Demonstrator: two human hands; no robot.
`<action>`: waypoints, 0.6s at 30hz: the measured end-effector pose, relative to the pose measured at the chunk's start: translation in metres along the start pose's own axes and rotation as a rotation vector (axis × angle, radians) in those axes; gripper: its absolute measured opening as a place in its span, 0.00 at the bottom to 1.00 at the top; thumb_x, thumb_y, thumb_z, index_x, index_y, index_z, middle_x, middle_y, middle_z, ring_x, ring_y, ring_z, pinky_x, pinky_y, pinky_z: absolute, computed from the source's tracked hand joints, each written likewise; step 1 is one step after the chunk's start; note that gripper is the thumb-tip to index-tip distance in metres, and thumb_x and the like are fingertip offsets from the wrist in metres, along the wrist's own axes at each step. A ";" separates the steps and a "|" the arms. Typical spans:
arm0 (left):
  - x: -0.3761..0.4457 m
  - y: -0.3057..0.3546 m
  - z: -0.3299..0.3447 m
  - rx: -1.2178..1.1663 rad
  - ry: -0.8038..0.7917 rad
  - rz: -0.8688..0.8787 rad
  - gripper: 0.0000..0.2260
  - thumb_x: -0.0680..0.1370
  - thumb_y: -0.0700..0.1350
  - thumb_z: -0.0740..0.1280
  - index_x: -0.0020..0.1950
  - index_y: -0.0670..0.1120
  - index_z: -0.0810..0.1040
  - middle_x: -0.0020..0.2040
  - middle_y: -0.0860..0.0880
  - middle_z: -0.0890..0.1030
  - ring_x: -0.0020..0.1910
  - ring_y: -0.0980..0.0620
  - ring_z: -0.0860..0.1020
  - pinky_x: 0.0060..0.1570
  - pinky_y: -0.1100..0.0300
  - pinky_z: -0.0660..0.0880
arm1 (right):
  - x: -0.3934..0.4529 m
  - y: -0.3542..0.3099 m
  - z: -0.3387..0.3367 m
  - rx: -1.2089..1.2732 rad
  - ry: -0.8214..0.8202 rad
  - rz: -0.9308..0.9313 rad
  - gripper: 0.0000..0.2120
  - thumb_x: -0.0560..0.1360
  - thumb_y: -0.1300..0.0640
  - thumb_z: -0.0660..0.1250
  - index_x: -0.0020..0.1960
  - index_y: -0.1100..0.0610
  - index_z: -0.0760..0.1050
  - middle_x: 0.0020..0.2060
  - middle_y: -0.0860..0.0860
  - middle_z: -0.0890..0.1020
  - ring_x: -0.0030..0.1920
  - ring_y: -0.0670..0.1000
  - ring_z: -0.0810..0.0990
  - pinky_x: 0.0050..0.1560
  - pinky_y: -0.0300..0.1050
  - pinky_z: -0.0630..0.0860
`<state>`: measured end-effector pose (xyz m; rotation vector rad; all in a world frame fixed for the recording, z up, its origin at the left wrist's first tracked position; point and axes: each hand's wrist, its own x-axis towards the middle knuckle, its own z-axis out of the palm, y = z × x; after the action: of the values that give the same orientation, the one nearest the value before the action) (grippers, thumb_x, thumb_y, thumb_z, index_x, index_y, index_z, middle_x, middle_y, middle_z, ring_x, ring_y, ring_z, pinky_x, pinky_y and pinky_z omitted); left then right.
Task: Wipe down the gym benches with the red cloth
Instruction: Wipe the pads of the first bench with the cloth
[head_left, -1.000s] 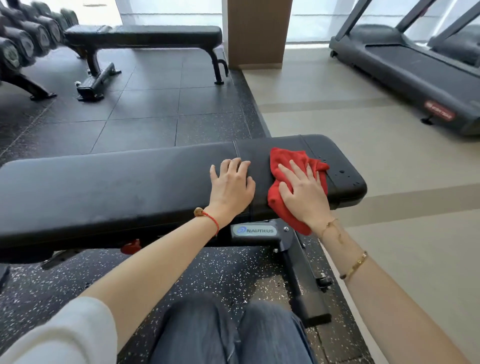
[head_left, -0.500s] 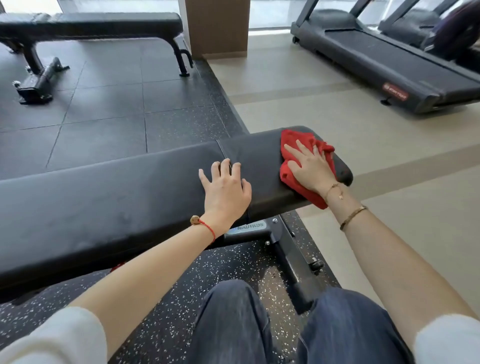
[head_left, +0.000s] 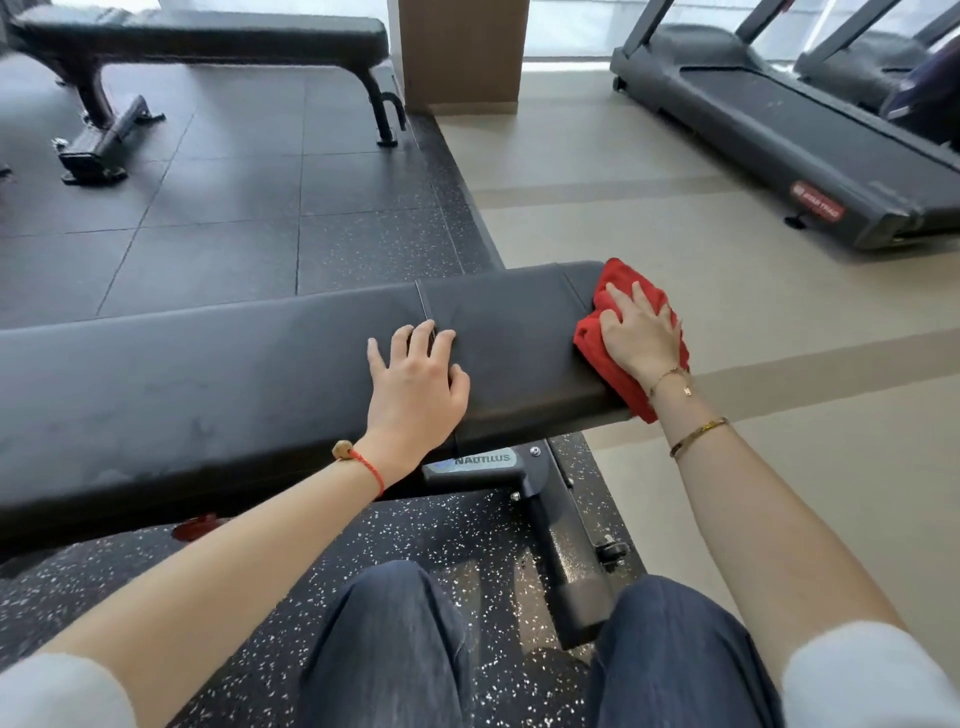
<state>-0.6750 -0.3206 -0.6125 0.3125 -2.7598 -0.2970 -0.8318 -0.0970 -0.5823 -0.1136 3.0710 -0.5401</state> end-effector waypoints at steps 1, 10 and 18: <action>0.000 0.000 0.000 0.002 0.000 -0.005 0.20 0.79 0.50 0.58 0.70 0.49 0.70 0.72 0.47 0.70 0.71 0.45 0.66 0.72 0.35 0.57 | 0.002 0.001 -0.001 -0.009 -0.021 -0.039 0.24 0.80 0.48 0.49 0.76 0.41 0.57 0.79 0.49 0.53 0.77 0.64 0.49 0.77 0.61 0.43; -0.001 0.002 -0.004 -0.038 0.008 -0.036 0.19 0.79 0.48 0.60 0.71 0.49 0.70 0.72 0.49 0.70 0.73 0.47 0.64 0.75 0.39 0.55 | -0.006 0.042 -0.006 0.032 -0.075 -0.466 0.24 0.80 0.51 0.56 0.75 0.40 0.60 0.78 0.47 0.57 0.79 0.58 0.46 0.78 0.57 0.43; -0.003 0.003 -0.006 -0.053 0.037 -0.060 0.18 0.78 0.46 0.63 0.69 0.51 0.72 0.70 0.51 0.72 0.71 0.49 0.67 0.74 0.41 0.58 | 0.032 -0.037 0.008 -0.043 -0.198 -0.611 0.25 0.80 0.50 0.53 0.77 0.42 0.56 0.79 0.50 0.52 0.78 0.63 0.43 0.77 0.60 0.40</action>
<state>-0.6709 -0.3183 -0.6076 0.3837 -2.7048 -0.3751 -0.8612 -0.1365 -0.5777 -1.0547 2.8129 -0.4349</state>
